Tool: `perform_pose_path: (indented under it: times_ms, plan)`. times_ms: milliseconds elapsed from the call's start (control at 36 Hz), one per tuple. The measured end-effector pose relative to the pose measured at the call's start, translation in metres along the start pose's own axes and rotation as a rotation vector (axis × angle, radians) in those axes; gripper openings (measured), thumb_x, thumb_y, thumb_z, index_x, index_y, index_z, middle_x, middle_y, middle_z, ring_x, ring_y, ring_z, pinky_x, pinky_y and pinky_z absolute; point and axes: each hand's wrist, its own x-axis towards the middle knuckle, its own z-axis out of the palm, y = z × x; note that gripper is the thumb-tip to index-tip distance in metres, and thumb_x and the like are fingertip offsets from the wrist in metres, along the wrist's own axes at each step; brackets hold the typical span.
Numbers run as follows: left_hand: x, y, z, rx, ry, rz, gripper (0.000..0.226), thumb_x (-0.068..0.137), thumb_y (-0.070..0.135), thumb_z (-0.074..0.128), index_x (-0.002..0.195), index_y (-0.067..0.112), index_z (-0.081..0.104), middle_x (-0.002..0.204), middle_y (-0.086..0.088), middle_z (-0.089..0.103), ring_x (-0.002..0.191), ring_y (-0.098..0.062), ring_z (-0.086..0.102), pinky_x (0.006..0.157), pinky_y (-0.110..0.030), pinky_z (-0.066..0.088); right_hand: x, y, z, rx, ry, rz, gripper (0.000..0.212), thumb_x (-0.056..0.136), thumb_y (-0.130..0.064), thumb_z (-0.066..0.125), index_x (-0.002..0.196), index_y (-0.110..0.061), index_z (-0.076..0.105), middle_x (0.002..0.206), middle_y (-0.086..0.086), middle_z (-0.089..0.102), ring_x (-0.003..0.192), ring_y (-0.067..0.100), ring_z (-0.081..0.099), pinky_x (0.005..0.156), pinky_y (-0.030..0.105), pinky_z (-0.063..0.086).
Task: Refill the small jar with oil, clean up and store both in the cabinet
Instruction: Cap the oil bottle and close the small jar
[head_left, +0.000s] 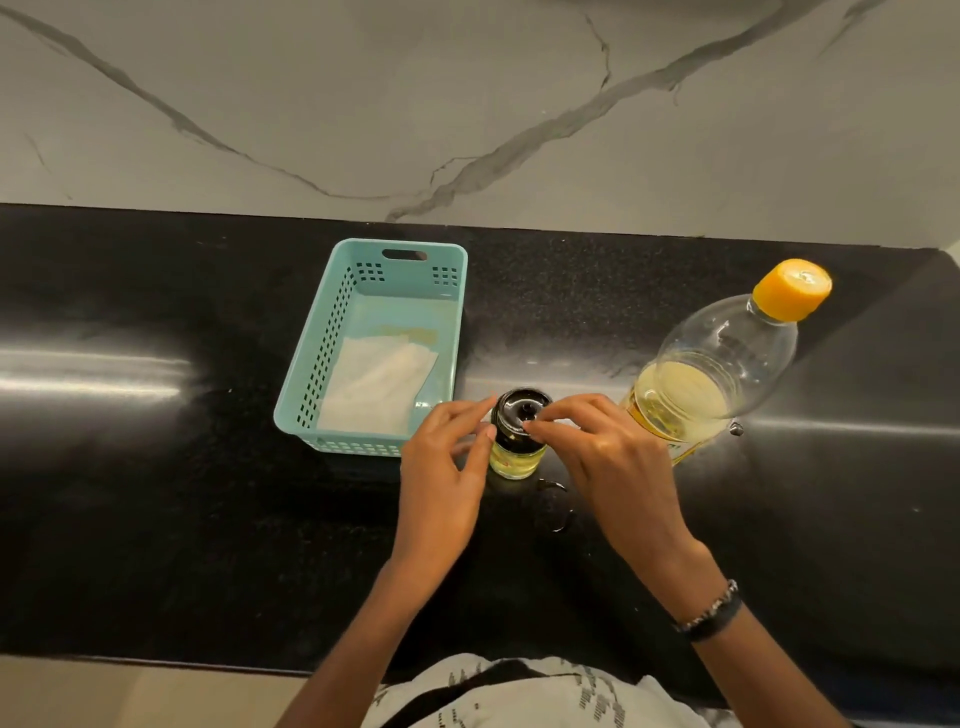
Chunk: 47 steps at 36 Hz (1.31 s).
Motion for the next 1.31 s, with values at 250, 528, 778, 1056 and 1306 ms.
perform_pose_path:
  times_ms: [250, 528, 778, 1056, 1306]
  plan:
    - [-0.001, -0.002, 0.002, -0.046, -0.017, -0.032, 0.03, 0.091, 0.008, 0.061, 0.119, 0.018, 0.065, 0.108, 0.009, 0.061, 0.101, 0.005, 0.059, 0.08, -0.006, 0.046, -0.004, -0.001, 0.006, 0.101, -0.039, 0.025, 0.032, 0.072, 0.004, 0.076, 0.101, -0.01, 0.074, 0.099, 0.006, 0.069, 0.094, 0.021, 0.063, 0.068, 0.029, 0.056]
    - [-0.001, 0.0, 0.004, -0.071, 0.01, -0.024, 0.033, 0.087, 0.011, 0.067, 0.119, 0.017, 0.065, 0.105, 0.013, 0.06, 0.099, 0.006, 0.06, 0.078, -0.007, 0.048, -0.004, 0.004, 0.007, 0.254, -0.034, 0.029, 0.031, 0.077, 0.008, 0.069, 0.104, -0.007, 0.072, 0.103, 0.009, 0.066, 0.097, 0.022, 0.062, 0.076, 0.034, 0.055]
    - [-0.001, -0.001, 0.004, -0.081, 0.016, -0.026, 0.035, 0.086, 0.012, 0.068, 0.12, 0.019, 0.064, 0.106, 0.015, 0.059, 0.1, 0.005, 0.059, 0.078, -0.007, 0.048, -0.007, 0.004, 0.01, 0.187, -0.006, 0.002, 0.03, 0.076, 0.006, 0.071, 0.104, -0.006, 0.072, 0.103, 0.009, 0.066, 0.098, 0.022, 0.061, 0.079, 0.026, 0.053]
    - [-0.001, -0.003, 0.005, -0.086, 0.014, -0.039, 0.035, 0.086, 0.016, 0.068, 0.121, 0.015, 0.066, 0.108, 0.008, 0.062, 0.099, 0.002, 0.062, 0.08, -0.012, 0.052, -0.013, 0.008, 0.014, 0.141, 0.014, -0.041, 0.029, 0.077, 0.003, 0.071, 0.105, -0.004, 0.07, 0.104, 0.009, 0.066, 0.1, 0.022, 0.06, 0.081, 0.029, 0.054]
    - [0.002, -0.002, 0.006, -0.084, 0.019, -0.024, 0.035, 0.086, 0.014, 0.069, 0.12, 0.019, 0.064, 0.105, 0.012, 0.061, 0.098, 0.006, 0.06, 0.077, -0.007, 0.049, -0.005, 0.01, 0.014, 0.195, -0.03, -0.026, 0.032, 0.076, 0.004, 0.073, 0.106, -0.007, 0.071, 0.104, 0.008, 0.066, 0.099, 0.021, 0.06, 0.08, 0.028, 0.053]
